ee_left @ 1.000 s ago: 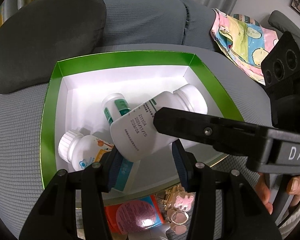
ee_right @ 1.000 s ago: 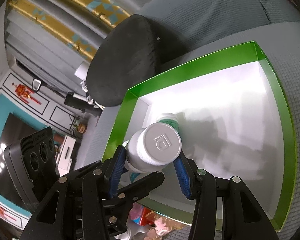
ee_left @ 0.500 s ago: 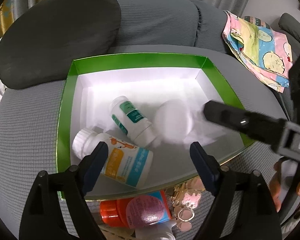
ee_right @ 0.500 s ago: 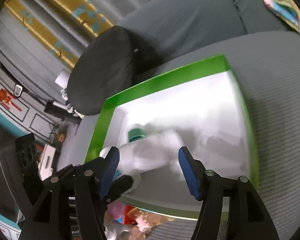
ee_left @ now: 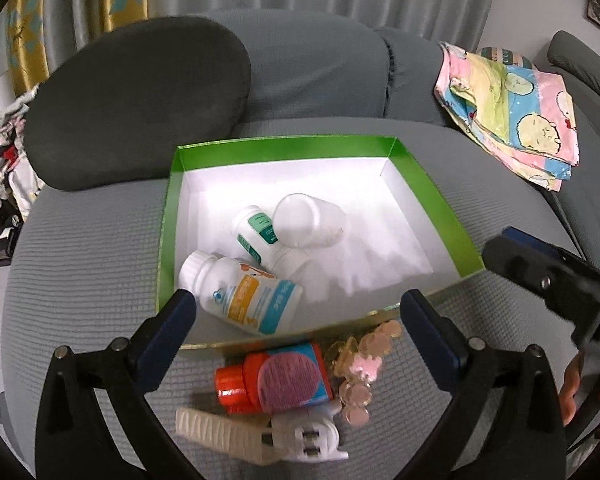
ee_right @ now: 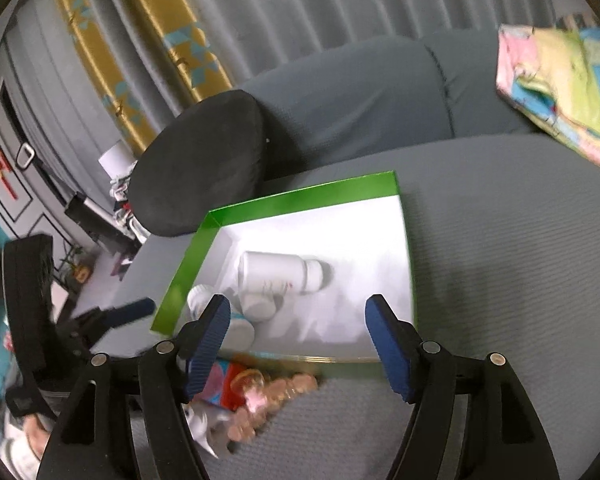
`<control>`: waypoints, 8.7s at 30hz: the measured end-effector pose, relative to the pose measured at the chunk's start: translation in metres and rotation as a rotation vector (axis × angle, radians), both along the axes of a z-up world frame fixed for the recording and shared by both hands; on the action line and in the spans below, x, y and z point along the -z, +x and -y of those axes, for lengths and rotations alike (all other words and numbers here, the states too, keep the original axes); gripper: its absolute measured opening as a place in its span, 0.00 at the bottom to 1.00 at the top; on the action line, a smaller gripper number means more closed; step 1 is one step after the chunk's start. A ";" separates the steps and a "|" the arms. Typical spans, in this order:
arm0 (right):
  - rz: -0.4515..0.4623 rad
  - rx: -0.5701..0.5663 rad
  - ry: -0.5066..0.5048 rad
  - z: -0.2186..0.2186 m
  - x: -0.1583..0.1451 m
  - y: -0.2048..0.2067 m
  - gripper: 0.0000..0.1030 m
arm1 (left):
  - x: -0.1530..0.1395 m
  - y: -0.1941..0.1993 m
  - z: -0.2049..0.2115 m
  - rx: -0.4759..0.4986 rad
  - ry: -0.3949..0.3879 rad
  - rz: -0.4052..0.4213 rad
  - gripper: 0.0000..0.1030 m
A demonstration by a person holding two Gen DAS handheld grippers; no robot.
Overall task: Organize rigid objects
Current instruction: 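Withdraw the right tool and move it toward the translucent plastic clip, then close the right tool on the translucent plastic clip, then lift the plastic clip with the right tool and carry it over the box, then lower the plastic clip into the box and open the right tool, then withdraw the right tool from the box toward the white plug adapter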
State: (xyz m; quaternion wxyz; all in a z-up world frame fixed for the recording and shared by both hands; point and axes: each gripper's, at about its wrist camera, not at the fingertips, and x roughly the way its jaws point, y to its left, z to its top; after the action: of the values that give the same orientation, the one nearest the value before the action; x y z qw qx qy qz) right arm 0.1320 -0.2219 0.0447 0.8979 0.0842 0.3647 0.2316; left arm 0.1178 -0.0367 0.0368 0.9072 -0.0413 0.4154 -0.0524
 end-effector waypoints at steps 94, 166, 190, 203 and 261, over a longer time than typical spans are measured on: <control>0.082 -0.795 -0.538 -0.170 0.078 -0.083 0.27 | 0.086 -0.064 -0.115 -0.028 -0.569 -0.217 0.61; 0.371 -0.498 -0.300 -0.042 -0.037 -0.090 0.27 | -0.060 -0.030 0.016 0.214 -0.217 0.058 0.49; 0.289 -0.494 -0.261 -0.051 -0.009 -0.034 0.27 | -0.033 0.036 0.007 0.192 -0.187 -0.016 0.49; 0.242 -0.501 -0.266 -0.061 0.008 -0.007 0.27 | -0.014 0.065 -0.001 0.177 -0.183 -0.052 0.49; 0.054 -0.217 -0.173 -0.042 0.030 0.009 0.67 | -0.010 0.046 -0.037 -0.065 -0.146 -0.031 0.99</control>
State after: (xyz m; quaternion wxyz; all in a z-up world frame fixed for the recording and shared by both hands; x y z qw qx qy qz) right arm 0.1414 -0.1802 0.0148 0.8810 -0.0395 0.3661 0.2972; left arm 0.1641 0.0008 0.0464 0.8965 -0.1217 0.4228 -0.0523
